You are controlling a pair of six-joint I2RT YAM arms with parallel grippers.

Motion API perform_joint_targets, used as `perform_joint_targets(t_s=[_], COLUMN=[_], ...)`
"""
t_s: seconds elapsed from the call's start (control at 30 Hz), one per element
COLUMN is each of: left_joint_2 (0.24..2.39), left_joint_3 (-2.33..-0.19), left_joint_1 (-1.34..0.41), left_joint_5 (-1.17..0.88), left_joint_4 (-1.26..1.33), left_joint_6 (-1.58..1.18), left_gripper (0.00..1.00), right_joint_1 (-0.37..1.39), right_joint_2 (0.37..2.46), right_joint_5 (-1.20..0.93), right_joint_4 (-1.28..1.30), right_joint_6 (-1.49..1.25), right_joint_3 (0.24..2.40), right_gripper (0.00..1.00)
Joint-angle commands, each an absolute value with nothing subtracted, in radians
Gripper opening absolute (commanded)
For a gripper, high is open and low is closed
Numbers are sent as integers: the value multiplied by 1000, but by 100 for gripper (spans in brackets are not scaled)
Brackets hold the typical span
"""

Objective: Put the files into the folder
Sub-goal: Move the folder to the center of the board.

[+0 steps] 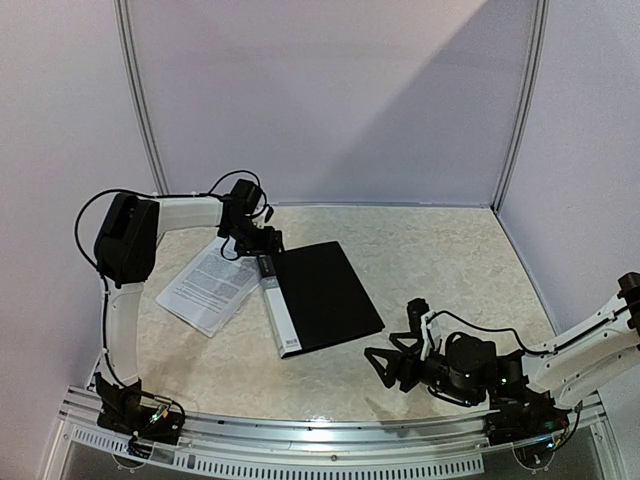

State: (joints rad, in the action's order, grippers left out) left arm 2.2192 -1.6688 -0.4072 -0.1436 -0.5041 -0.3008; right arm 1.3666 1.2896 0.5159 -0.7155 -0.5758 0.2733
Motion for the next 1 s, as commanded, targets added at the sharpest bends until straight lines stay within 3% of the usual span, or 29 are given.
perform_joint_targets(t_s=[0.0,0.23,0.73,0.97], left_joint_2=[2226,2224,2169,2120], left_joint_3=[-1653,-1668,-1543,-1488], left_joint_1=[-409,-392,-463,-547], left_joint_5=[-127,-38,-246,-273], left_joint_4=[-502,-515,-446,-399], left_joint_6=[-302,-294,-393,-446], left_gripper=[78,79,76,74], right_joint_1=[1363,1364,1362,1325], right_joint_2=[1283,1282,1300,1252], right_joint_5=[495,483,492,568], right_joint_4=[-720,-719,-673,-588], right_joint_6=[-598,-607,-683,-994], right_joint_3=[258,254,268,183], right_gripper=[76,76,77,77])
